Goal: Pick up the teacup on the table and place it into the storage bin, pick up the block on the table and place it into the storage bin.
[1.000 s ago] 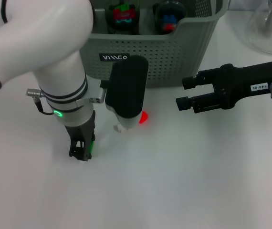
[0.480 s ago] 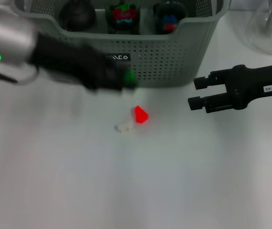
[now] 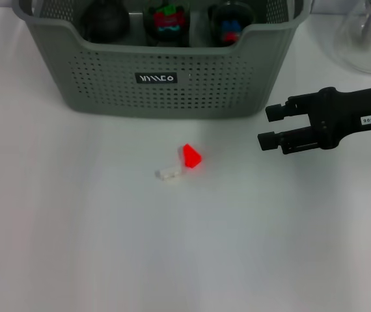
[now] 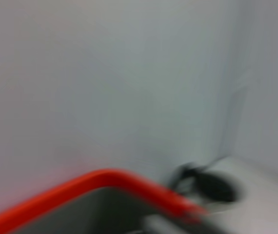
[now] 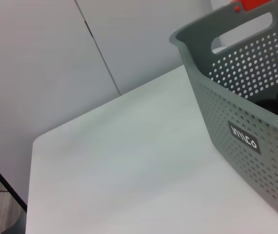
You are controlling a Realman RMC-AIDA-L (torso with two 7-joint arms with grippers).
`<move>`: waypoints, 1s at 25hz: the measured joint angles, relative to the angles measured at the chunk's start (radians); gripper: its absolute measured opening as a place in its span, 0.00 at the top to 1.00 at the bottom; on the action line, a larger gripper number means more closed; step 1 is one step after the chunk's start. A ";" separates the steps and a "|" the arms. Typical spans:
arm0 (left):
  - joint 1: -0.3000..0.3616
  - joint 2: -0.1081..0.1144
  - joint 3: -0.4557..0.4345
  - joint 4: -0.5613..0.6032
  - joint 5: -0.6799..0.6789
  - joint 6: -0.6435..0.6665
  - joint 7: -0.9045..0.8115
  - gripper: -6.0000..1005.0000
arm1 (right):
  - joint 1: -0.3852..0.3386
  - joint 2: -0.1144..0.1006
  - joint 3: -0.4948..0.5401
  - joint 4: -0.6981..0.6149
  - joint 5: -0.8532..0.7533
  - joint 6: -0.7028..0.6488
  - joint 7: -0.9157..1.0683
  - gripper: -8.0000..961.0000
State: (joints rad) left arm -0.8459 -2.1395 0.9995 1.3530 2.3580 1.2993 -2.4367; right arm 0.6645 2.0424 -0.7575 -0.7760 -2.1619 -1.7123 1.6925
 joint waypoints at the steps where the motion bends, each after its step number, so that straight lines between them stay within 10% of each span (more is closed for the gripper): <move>1: -0.037 0.007 0.030 -0.047 0.076 -0.042 -0.045 0.59 | 0.002 0.000 -0.001 0.000 0.000 0.000 0.000 0.19; 11: -0.301 0.024 0.063 -0.520 0.488 -0.353 -0.247 0.59 | 0.008 -0.001 -0.002 0.000 -0.001 0.001 -0.011 0.19; 25: -0.296 0.060 0.096 -0.666 0.498 -0.447 -0.273 0.55 | 0.008 -0.001 -0.002 0.000 -0.002 0.000 -0.016 0.19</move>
State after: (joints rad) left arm -1.1420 -2.0799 1.0955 0.6866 2.8562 0.8527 -2.7092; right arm 0.6723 2.0417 -0.7593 -0.7762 -2.1639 -1.7121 1.6766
